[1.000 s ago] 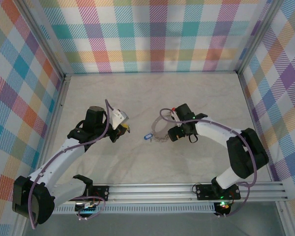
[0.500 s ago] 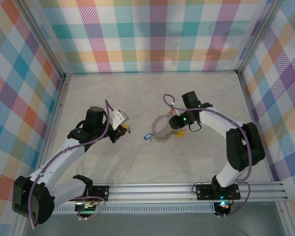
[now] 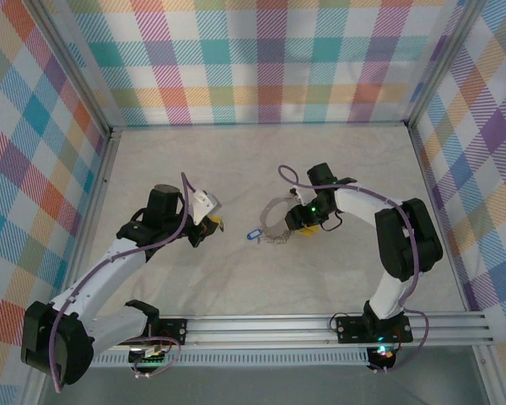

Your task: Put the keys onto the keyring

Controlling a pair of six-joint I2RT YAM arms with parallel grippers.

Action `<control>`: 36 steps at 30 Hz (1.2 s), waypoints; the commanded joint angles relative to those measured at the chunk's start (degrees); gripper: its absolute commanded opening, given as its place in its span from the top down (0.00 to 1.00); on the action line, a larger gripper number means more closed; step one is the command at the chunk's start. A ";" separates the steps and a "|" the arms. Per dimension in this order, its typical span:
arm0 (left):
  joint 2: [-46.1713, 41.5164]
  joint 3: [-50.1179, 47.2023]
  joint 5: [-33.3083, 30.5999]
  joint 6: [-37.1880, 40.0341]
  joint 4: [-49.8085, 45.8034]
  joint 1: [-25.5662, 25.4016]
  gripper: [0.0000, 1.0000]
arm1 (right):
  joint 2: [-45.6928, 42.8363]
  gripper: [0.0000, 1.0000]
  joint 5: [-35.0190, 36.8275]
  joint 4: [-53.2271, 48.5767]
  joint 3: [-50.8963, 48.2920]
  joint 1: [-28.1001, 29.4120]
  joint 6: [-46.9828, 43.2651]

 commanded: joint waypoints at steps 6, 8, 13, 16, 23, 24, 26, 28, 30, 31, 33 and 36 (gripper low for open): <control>0.07 -0.60 2.20 0.41 1.13 0.67 1.00 | 2.86 0.44 -5.03 0.06 1.96 -0.11 -0.21; -0.10 -0.70 2.27 0.51 1.13 0.67 1.00 | 2.93 0.44 -4.43 0.14 2.31 -0.10 -0.09; -0.19 -0.61 2.34 0.58 1.13 0.67 1.00 | 3.39 0.39 -4.85 0.09 2.73 -0.11 0.00; -0.04 -0.50 2.27 0.66 1.14 0.67 1.00 | 2.53 0.38 -3.50 0.87 2.10 -0.12 0.13; 1.02 -0.25 2.57 0.77 1.14 0.65 1.00 | 1.82 0.37 1.42 0.92 1.90 -0.11 1.04; 1.11 -0.25 2.53 0.77 1.17 0.67 1.00 | 1.82 0.37 1.02 1.04 1.90 -0.11 0.72; 1.12 -0.26 2.45 0.85 1.13 0.65 1.00 | 1.78 0.37 -0.19 1.09 1.90 -0.11 0.13; 0.94 -0.34 2.29 0.90 1.15 0.67 1.00 | 1.67 0.37 -1.58 1.06 1.77 -0.09 -0.43; 0.86 -0.34 2.23 1.03 1.04 0.65 1.00 | 1.66 0.37 -3.09 0.93 1.72 -0.09 -0.78; 0.76 -0.34 2.04 1.08 1.04 0.67 1.00 | 1.75 0.37 -4.12 0.85 1.72 -0.11 -1.03; 0.82 -0.43 1.94 1.17 1.04 0.67 1.00 | 1.98 0.37 -6.21 0.79 1.72 -0.11 -1.38; 0.97 -0.28 1.92 1.47 0.79 0.67 1.00 | 1.80 0.39 -9.06 0.46 1.09 0.02 -1.54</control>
